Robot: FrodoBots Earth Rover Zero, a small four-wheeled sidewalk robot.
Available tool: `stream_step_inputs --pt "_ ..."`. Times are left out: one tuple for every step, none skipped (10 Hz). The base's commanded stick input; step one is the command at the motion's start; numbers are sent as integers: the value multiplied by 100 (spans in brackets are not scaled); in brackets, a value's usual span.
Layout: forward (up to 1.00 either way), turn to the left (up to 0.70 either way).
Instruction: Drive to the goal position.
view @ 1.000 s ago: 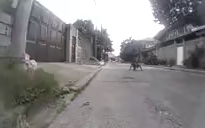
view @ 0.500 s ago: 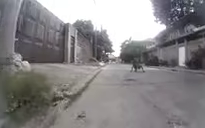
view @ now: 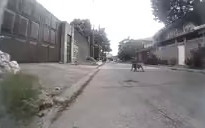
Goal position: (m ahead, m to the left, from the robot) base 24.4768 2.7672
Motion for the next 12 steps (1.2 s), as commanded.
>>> stream_step_inputs --pt "65 0" --pt "65 0" --pt "65 0" --pt "65 0" --pt "65 0" --pt "65 0" --pt "65 0" --pt "65 0" --pt "65 0" --pt "65 0" --pt "65 0" --pt "65 0"
